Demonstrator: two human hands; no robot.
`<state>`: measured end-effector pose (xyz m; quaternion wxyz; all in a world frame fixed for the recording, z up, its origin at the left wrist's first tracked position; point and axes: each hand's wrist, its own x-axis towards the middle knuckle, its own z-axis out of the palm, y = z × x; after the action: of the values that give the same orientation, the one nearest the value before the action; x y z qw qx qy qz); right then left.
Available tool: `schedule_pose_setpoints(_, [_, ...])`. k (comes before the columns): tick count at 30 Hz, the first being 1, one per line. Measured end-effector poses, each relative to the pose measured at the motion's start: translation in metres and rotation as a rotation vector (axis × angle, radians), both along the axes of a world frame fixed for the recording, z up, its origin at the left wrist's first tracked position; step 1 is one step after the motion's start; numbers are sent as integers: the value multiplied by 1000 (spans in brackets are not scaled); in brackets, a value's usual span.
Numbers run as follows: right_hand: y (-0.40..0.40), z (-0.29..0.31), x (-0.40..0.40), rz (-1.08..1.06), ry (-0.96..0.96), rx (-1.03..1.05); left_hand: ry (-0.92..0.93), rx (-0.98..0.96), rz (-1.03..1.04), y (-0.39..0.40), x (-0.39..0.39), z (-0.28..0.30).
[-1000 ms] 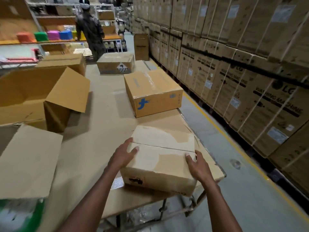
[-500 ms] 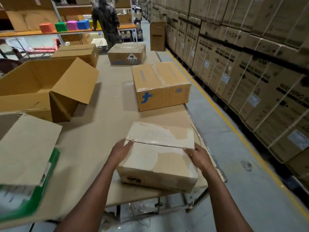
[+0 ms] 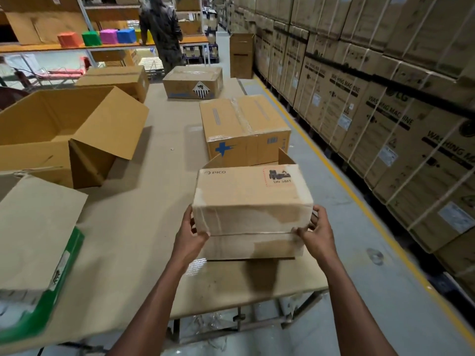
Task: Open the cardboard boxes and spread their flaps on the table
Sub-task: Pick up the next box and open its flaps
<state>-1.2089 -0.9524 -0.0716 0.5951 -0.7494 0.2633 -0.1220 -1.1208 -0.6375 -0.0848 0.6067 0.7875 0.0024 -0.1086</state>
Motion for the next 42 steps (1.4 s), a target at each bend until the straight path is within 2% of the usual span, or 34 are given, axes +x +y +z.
schedule_pose_setpoints(4, [5, -11, -8, 16, -3, 76, 39, -92, -35, -1, -9, -5])
schedule_pose_setpoints(7, [4, 2, -3, 4, -27, 175, 125, -162, -56, -1, -4, 11])
schedule_pose_setpoints(11, [-4, 14, 9, -87, 13, 101, 119, -135, -19, -7, -3, 26])
schedule_pose_setpoints(14, [-2, 20, 15, -72, 32, 68, 204, -235, 76, -10, -1, 31])
schedule_pose_setpoints(19, [-9, 28, 11, -24, -82, 85, 74, -180, 163, -12, 6, 41])
schedule_pose_setpoints(24, [-17, 21, -3, 26, -219, 230, 32, -328, 108, -9, -2, 34])
schedule_pose_setpoints(29, [-13, 6, -20, -32, -201, 224, -8, -159, 58, -9, -18, 7])
schedule_pose_setpoints(38, [2, -82, -59, -195, 24, 256, 167, -61, 65, -8, -50, -36])
schedule_pose_setpoints(42, [8, -92, -62, -241, 82, 229, 47, -30, 24, -12, -58, -34])
